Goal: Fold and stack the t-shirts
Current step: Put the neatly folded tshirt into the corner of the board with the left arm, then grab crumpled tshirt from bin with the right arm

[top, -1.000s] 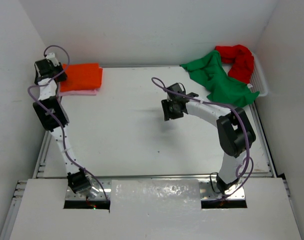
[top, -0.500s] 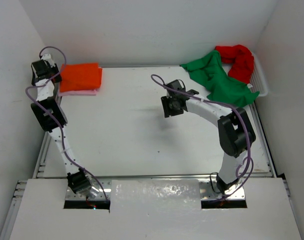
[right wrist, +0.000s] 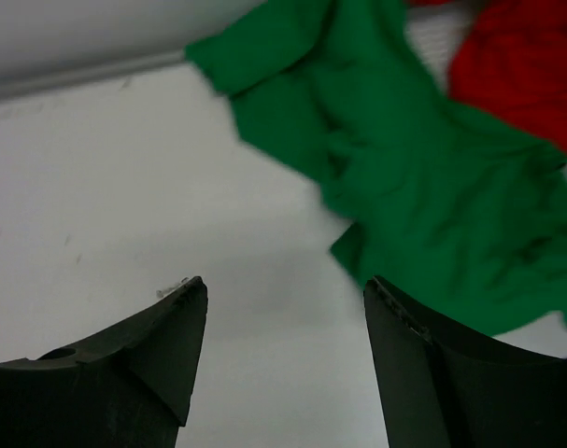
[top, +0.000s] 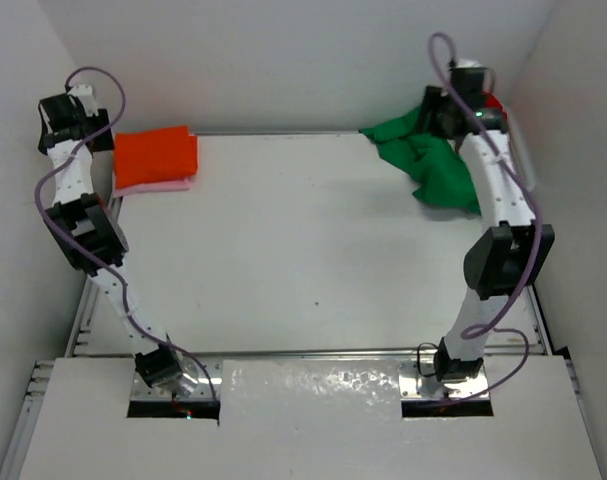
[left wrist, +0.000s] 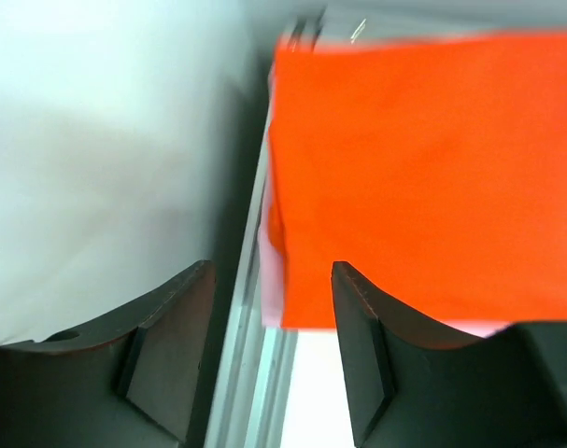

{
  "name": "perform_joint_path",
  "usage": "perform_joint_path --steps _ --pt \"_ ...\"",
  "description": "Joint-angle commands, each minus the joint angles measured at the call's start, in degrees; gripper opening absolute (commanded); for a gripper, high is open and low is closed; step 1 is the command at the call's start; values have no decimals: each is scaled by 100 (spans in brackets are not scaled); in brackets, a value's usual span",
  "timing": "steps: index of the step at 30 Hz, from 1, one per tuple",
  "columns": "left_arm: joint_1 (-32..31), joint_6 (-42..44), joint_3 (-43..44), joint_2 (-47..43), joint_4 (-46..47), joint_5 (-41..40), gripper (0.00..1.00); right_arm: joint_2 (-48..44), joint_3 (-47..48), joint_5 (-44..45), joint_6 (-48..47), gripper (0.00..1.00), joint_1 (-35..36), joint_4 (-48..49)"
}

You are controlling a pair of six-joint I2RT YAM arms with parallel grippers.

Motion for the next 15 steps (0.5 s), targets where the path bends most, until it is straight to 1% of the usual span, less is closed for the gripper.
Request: perform_joint_path --steps 1,3,5,6,8,10,11,12,13,15 --pt "-340 435 -110 -1265 -477 510 52 574 1063 -217 -14 66 -765 -241" --pt "-472 471 -303 -1564 -845 765 52 1048 1436 -393 21 64 -1178 -374" --pt "-542 349 -444 -1801 -1066 1169 52 1269 1674 -464 231 51 -1469 -217" --pt "-560 322 -576 -1863 -1285 1301 52 1418 1648 -490 337 38 -1732 123" --pt "-665 251 -717 -2038 -1471 1513 52 1551 1482 -508 575 29 -1918 512" --pt "-788 278 -910 -2153 -1735 1452 52 1787 1437 -456 567 28 -2050 952" --pt "-902 313 -963 -2284 -1796 1425 52 1867 1481 -351 497 30 -2059 1049" --pt "-955 339 -1129 -2346 -1893 1416 52 1964 1516 -341 418 33 -2059 1198" --pt "-1008 392 -1226 -2425 -1920 1390 52 2165 1664 -315 304 42 -2059 1208" --pt "-1105 410 -1551 -2671 -1938 1346 52 2333 1779 -114 277 50 -2068 1251"
